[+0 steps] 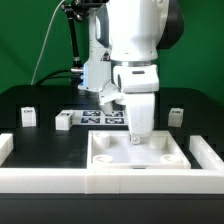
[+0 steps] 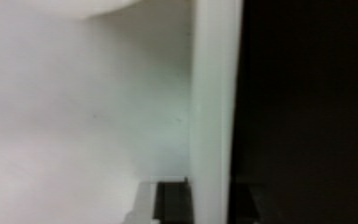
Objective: Assemble one leg
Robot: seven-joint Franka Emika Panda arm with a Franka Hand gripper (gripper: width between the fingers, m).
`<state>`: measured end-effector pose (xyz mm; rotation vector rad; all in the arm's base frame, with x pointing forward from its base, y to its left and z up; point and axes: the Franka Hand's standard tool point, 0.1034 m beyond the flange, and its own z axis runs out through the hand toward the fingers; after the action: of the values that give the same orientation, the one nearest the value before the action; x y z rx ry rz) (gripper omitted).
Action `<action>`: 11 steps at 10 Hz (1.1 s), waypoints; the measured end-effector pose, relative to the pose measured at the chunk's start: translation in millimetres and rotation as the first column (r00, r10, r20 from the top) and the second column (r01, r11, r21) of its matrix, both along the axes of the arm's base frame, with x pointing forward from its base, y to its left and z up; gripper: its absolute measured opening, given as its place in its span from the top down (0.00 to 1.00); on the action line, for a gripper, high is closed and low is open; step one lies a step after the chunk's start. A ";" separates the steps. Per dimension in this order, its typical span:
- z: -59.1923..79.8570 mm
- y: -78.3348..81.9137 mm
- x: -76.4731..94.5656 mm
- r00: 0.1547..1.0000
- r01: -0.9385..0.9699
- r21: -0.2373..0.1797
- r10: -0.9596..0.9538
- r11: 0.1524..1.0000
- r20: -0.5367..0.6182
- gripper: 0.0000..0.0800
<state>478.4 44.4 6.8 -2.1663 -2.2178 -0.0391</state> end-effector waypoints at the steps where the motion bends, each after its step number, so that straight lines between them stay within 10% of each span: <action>1: 0.0 8.1 0.6 1.000 0.010 0.002 -0.010 1.000 0.000 0.93; 8: 0.1 30.0 5.6 0.999 0.035 0.009 -0.035 0.999 0.003 0.93; 10: 0.0 29.8 5.6 0.999 0.035 0.009 -0.035 0.999 0.003 0.53; 11: 0.0 29.7 5.5 0.999 0.035 0.009 -0.035 0.999 0.003 0.53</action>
Offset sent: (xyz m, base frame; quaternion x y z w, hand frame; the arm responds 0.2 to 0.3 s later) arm 0.0114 0.0222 -0.0048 0.0087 -0.0033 0.0118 0.9999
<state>483.9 74.1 6.9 -2.2025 -2.1769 -0.0537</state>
